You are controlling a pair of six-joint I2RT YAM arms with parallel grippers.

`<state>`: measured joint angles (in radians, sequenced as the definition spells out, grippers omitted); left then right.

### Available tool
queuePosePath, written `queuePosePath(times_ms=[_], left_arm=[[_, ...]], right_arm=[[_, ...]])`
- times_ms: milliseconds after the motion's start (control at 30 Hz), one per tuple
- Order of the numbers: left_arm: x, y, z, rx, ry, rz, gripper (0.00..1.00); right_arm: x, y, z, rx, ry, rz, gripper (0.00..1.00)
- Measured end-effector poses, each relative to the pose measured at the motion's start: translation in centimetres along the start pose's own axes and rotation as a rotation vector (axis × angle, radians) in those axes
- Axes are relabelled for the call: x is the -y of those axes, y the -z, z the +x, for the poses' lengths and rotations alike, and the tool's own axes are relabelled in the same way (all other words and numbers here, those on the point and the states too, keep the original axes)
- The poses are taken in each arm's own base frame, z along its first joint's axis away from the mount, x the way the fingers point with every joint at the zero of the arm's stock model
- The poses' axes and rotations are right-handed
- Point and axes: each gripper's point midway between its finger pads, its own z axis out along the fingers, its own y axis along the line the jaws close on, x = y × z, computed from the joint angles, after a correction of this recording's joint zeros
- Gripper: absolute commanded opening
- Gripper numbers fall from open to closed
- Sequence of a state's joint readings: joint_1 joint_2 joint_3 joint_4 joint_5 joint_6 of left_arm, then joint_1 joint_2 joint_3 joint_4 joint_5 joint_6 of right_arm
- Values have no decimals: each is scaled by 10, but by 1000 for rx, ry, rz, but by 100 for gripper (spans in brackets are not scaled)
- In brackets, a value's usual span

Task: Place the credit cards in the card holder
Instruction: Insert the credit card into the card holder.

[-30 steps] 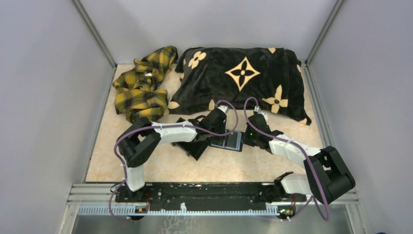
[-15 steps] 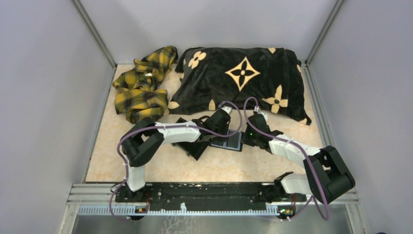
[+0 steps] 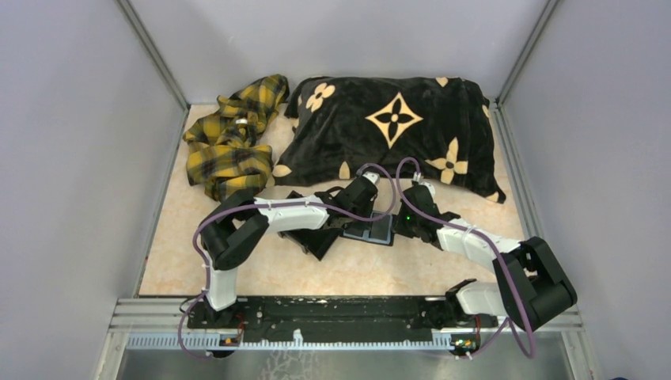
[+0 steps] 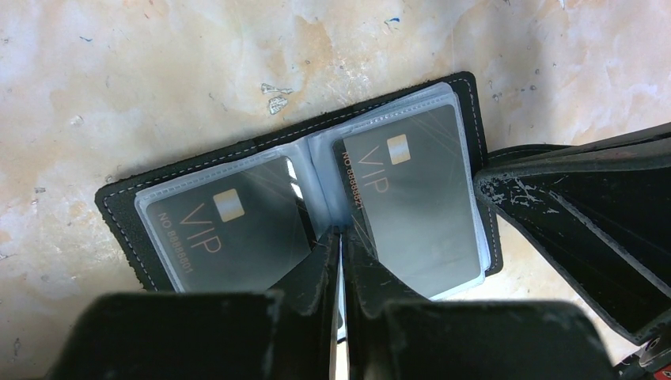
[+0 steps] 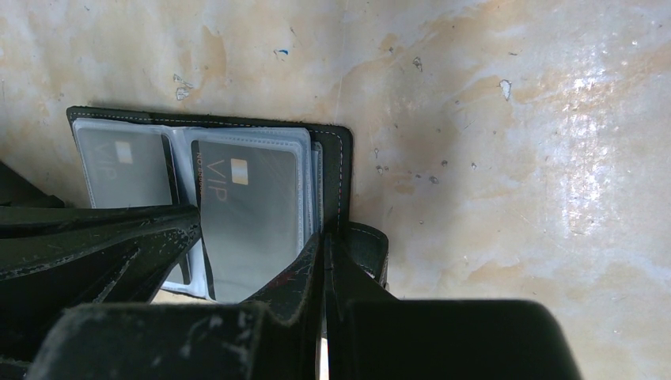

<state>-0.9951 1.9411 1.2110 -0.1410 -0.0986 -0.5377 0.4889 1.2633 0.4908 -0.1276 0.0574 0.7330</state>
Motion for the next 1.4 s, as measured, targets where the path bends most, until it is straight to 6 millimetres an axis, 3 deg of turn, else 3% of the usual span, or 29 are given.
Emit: queuePosePath(times_ms=[533, 1000, 1100, 1200, 1267, 1400], left_arm=[[3, 5, -3, -3, 0, -34, 17], [8, 18, -38, 66, -10, -104, 27], [4, 25, -42, 77, -10, -129, 38], [0, 50, -57, 139, 4, -153, 57], [-5, 82, -71, 221, 33, -162, 69], [-21, 153, -88, 387, 122, -157, 76]], right_arm=[[1, 1, 0, 1, 0, 3, 3], [-3, 8, -13, 13, 48, 24, 7], [-9, 13, -20, 28, 72, 3, 11], [-21, 22, -32, 52, 106, -35, 19], [-33, 31, -43, 75, 134, -71, 24], [-66, 50, -69, 132, 200, -166, 33]])
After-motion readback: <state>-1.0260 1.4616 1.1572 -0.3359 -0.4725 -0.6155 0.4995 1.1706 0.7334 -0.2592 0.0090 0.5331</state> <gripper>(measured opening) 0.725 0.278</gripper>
